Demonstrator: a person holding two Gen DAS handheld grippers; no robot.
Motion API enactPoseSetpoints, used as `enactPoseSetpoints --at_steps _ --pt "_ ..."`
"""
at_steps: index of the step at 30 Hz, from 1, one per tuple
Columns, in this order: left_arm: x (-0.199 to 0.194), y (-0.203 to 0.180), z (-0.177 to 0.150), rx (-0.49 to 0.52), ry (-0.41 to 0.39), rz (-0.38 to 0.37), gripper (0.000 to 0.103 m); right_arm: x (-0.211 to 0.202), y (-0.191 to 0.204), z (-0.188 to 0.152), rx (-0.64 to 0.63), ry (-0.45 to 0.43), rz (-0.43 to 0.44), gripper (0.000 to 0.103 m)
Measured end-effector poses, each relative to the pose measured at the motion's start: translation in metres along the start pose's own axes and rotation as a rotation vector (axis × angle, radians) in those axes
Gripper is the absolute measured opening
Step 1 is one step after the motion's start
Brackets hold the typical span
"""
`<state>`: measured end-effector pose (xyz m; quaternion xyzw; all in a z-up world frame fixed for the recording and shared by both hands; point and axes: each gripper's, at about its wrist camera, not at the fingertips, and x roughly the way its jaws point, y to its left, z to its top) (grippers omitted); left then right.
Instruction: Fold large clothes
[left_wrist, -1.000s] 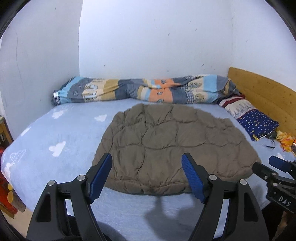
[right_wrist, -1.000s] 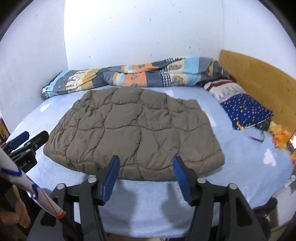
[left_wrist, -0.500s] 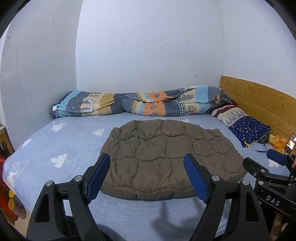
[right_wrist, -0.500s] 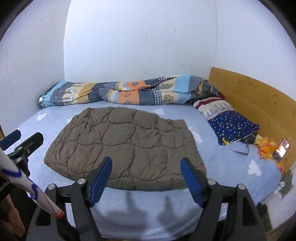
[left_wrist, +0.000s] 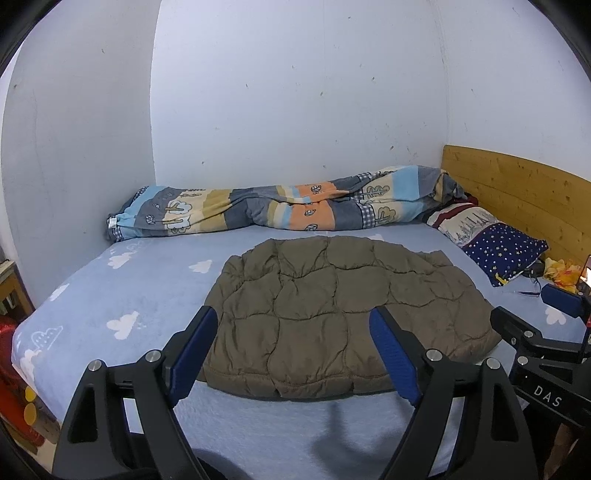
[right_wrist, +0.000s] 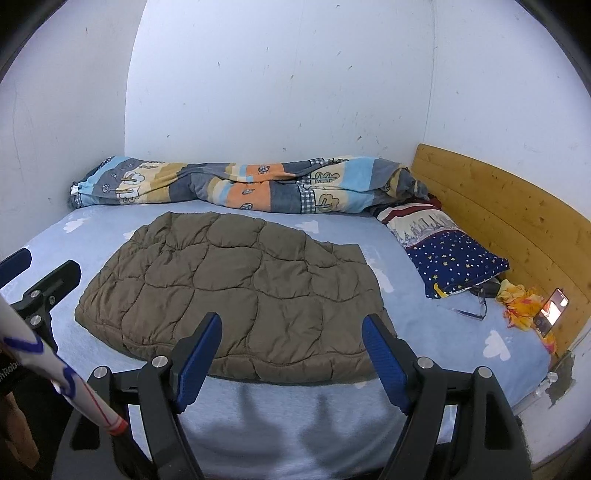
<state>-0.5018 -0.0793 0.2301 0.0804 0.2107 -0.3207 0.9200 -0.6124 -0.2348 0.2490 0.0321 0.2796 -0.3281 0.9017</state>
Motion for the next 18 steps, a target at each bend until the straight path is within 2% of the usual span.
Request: enactPoseSetpoints --at_steps 9,13,18 --pt "0.005 0.001 -0.001 -0.014 0.004 0.003 0.090 0.008 -0.003 -0.003 0.003 0.014 -0.005 0.083" --pt "0.003 -0.001 0.008 -0.004 0.011 0.076 0.092 0.009 -0.004 -0.003 0.003 0.019 -0.007 0.083" --pt "-0.016 0.002 0.022 -0.013 -0.050 0.149 0.092 -0.006 -0.010 0.004 0.039 -0.016 0.024 0.083"
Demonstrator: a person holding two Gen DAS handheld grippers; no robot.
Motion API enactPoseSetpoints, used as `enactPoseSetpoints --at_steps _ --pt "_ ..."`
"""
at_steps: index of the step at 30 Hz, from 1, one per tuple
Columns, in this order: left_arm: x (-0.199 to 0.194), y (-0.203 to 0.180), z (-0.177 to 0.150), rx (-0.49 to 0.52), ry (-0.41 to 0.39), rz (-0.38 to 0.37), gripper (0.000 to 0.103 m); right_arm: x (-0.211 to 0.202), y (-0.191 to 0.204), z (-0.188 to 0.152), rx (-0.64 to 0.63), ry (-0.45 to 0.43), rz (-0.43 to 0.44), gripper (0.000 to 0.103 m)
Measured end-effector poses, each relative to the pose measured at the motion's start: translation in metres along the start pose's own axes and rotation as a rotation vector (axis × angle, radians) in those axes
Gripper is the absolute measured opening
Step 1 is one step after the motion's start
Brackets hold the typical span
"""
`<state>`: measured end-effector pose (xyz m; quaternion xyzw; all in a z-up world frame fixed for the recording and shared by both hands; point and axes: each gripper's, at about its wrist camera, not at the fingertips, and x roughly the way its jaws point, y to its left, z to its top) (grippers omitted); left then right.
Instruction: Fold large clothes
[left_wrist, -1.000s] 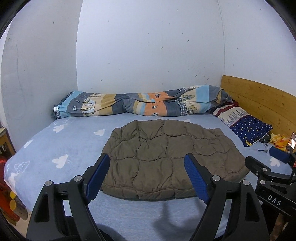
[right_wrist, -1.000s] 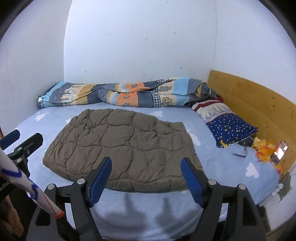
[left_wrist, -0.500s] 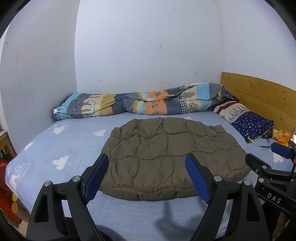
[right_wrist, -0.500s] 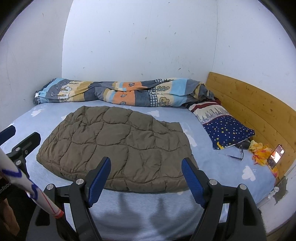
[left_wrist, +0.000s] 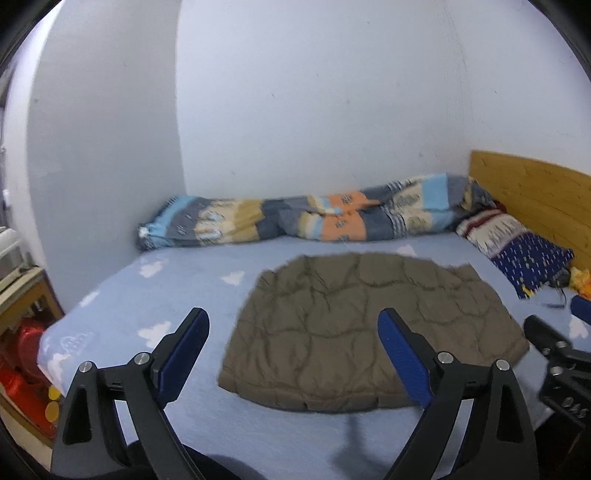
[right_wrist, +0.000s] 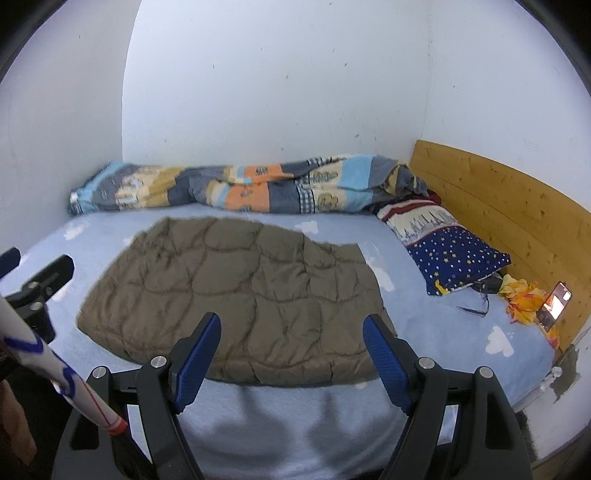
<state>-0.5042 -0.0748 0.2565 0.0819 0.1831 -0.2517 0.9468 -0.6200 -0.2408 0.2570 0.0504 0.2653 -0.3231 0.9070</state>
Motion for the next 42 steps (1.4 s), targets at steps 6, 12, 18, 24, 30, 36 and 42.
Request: enactPoseSetpoints --at_steps 6,12,18,24,30,36,42 --pt "-0.005 0.015 0.014 -0.061 0.073 0.030 0.092 -0.028 -0.004 0.016 0.038 -0.070 0.053 0.087" --pt "-0.001 0.011 0.012 0.036 0.124 0.044 0.092 -0.034 0.004 0.017 0.024 -0.079 0.072 0.087" --pt "0.006 0.007 0.007 0.060 0.161 0.013 0.092 -0.032 0.008 0.016 0.011 -0.067 0.072 0.087" --pt "0.014 0.011 0.004 0.047 0.193 0.002 0.092 -0.027 0.008 0.016 0.011 -0.050 0.068 0.087" --pt "0.017 0.012 0.002 0.050 0.202 -0.001 0.092 -0.024 0.010 0.017 0.001 -0.043 0.071 0.087" --pt "0.022 0.014 -0.001 0.044 0.214 0.002 0.092 -0.021 0.013 0.015 0.003 -0.028 0.072 0.088" --pt "0.028 0.017 -0.001 0.030 0.231 -0.001 0.092 -0.020 0.014 0.015 0.004 -0.021 0.073 0.088"
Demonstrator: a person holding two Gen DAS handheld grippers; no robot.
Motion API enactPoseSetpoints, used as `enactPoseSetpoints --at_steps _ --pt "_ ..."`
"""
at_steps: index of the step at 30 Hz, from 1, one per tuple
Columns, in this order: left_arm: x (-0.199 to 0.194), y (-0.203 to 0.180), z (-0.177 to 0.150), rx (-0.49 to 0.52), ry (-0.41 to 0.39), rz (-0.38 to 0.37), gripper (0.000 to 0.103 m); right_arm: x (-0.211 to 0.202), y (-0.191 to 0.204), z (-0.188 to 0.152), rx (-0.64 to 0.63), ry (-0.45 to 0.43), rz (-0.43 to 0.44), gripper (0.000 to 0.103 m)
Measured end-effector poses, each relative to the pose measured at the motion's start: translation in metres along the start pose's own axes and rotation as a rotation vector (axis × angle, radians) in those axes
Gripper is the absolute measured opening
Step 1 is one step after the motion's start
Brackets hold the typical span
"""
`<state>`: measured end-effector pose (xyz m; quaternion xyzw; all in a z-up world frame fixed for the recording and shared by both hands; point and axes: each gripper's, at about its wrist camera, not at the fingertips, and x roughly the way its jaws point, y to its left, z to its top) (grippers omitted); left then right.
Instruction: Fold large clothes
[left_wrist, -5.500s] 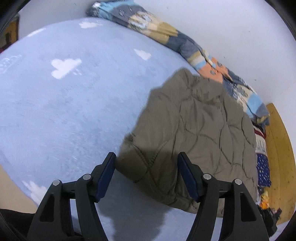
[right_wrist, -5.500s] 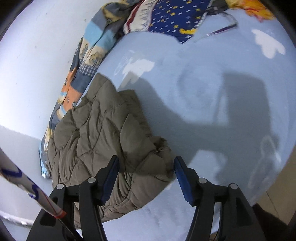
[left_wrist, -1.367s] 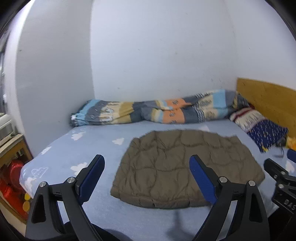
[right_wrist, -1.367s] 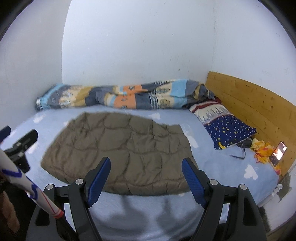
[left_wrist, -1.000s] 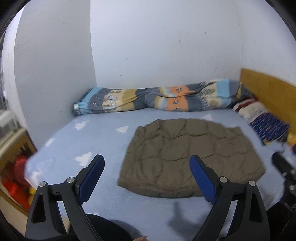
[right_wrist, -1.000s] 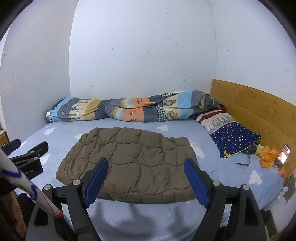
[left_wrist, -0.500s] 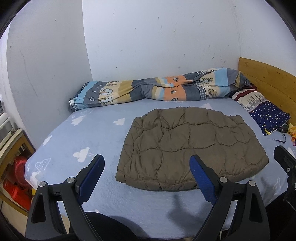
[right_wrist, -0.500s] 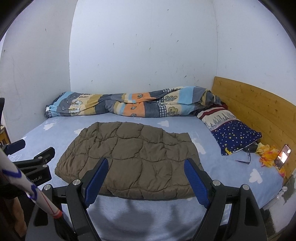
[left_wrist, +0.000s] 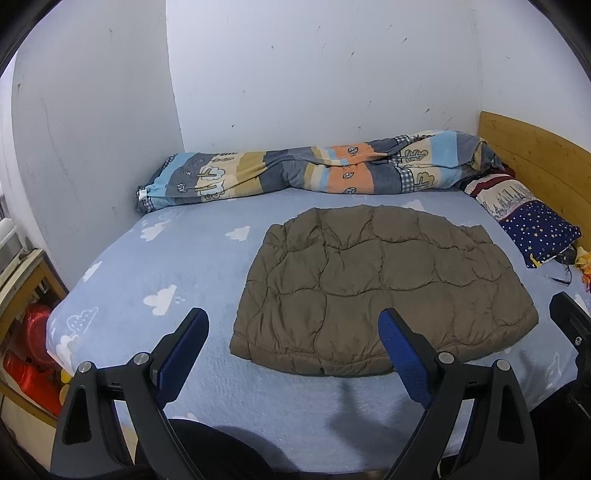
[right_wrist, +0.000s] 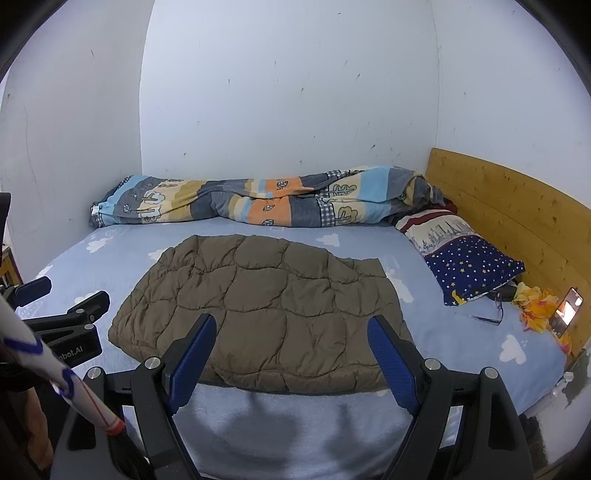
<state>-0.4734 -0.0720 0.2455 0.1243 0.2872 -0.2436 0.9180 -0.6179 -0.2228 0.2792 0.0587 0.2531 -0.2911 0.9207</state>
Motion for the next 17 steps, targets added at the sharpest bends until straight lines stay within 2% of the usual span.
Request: enactPoseSetpoints --at_steps 10,12,14,15,17 --pt "0.015 0.012 0.000 -0.040 0.051 -0.024 0.092 0.002 0.000 -0.001 0.001 0.012 0.001 0.088" --pt "0.017 0.016 0.000 -0.061 0.048 -0.053 0.092 0.005 0.000 -0.001 0.004 0.020 0.001 0.088" --pt "0.016 0.028 -0.001 -0.113 0.019 -0.128 0.092 0.008 -0.001 -0.001 0.010 0.025 0.001 0.088" --pt "0.015 0.033 -0.001 -0.134 0.006 -0.139 0.092 0.010 -0.002 -0.002 0.013 0.030 0.006 0.088" --pt "0.018 0.042 0.002 -0.146 -0.014 -0.115 0.092 0.013 -0.004 -0.002 0.029 0.036 0.027 0.088"
